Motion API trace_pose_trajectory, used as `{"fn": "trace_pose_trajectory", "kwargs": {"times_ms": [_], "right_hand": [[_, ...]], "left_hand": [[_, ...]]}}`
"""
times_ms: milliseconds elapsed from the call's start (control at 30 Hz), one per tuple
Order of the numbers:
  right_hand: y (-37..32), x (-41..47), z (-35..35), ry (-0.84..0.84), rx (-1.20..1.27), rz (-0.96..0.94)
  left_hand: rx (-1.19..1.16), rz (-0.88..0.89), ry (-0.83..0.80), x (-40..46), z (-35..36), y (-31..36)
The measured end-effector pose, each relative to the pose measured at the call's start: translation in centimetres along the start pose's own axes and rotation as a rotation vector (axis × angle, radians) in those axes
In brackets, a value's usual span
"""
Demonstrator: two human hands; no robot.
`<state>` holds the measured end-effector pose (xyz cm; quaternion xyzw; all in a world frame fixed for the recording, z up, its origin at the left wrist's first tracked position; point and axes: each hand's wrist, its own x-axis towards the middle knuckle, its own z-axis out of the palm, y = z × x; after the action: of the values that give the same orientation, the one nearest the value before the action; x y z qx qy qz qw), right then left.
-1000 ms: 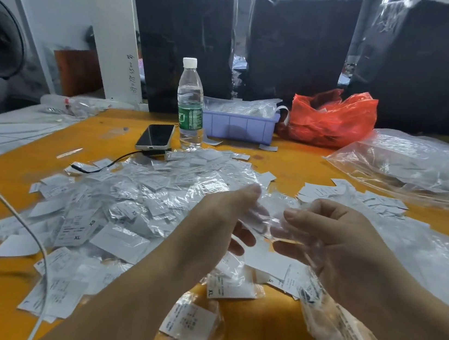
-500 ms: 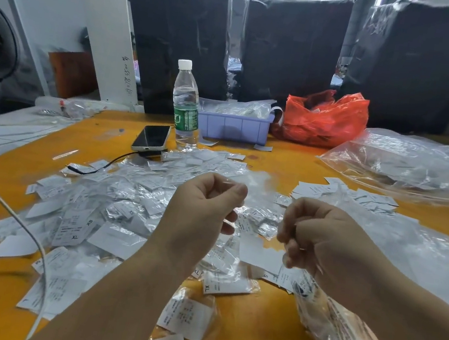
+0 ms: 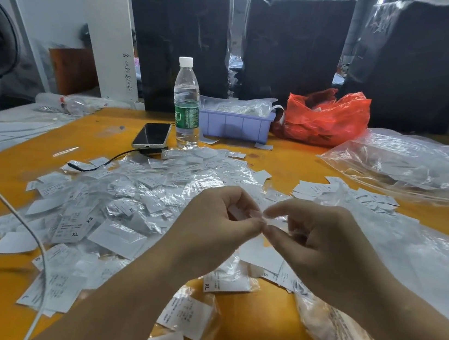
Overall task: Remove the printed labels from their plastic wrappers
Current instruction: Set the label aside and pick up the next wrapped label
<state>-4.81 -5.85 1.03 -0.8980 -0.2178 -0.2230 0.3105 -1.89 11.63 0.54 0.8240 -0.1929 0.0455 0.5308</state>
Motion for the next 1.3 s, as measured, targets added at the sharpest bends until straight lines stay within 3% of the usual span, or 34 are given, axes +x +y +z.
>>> {"fn": "trace_pose_trajectory", "kwargs": {"times_ms": [133,300,433,567,800,1300], "right_hand": [[0.5,0.1,0.1,0.041,0.079,0.047],[0.6,0.5,-0.4,-0.029,0.614,0.303],[0.4,0.8,-0.5,-0.142,0.875,0.427],[0.3,0.8,-0.6,-0.197,0.891,0.432],[0.3,0.8,-0.7,-0.168,0.85,0.41],[-0.1,0.7,-0.8,-0.213,0.833,0.423]], "left_hand": [[-0.061,-0.042,0.004,0.1,-0.6,0.0],[-0.319,-0.063,0.087,0.1,-0.9,0.8],[-0.35,-0.013,0.201,0.1,-0.9,1.1],[-0.333,0.045,0.221,0.1,-0.7,0.9],[-0.421,-0.021,0.234,0.1,-1.0,1.2],[-0.476,-0.08,0.107,0.2,-0.6,1.2]]}}
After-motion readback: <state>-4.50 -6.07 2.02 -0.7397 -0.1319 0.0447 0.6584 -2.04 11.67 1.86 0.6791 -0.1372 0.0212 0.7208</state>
